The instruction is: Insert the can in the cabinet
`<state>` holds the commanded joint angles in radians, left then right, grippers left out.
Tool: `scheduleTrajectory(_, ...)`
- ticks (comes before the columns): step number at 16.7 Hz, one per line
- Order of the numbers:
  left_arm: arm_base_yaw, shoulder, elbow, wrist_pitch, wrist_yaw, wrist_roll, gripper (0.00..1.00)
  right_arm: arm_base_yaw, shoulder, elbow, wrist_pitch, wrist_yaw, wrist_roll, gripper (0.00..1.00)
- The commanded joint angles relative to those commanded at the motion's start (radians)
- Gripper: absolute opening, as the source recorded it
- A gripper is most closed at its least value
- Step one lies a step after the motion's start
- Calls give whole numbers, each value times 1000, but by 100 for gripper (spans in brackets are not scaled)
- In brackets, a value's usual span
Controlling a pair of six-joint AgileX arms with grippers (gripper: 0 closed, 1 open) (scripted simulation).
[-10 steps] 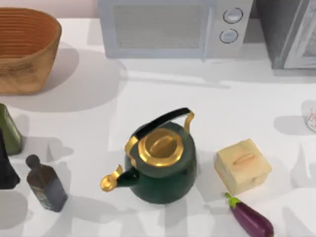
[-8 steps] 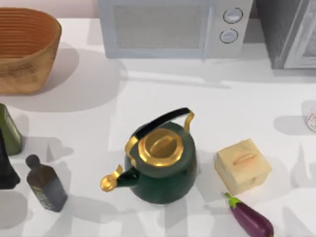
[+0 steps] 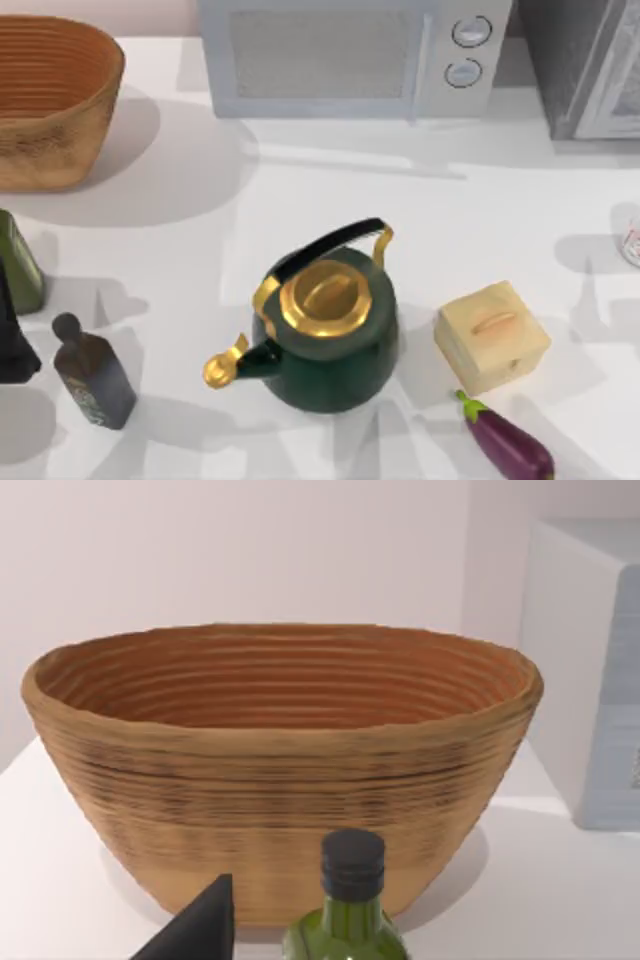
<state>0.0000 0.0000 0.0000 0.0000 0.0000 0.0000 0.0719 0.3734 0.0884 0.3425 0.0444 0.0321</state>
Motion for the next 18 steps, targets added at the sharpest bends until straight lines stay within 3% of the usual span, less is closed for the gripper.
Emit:
scheduleTrajectory(9,0,0,0,0,0,0,100,24,1066,87,861,34,25,100)
scheduleTrajectory(14,0,0,0,0,0,0,100,-16,1533,101,1199,13,10,100)
scheduleTrajectory(18,0,0,0,0,0,0,100,-59,1752,115,1384,-11,-7,100)
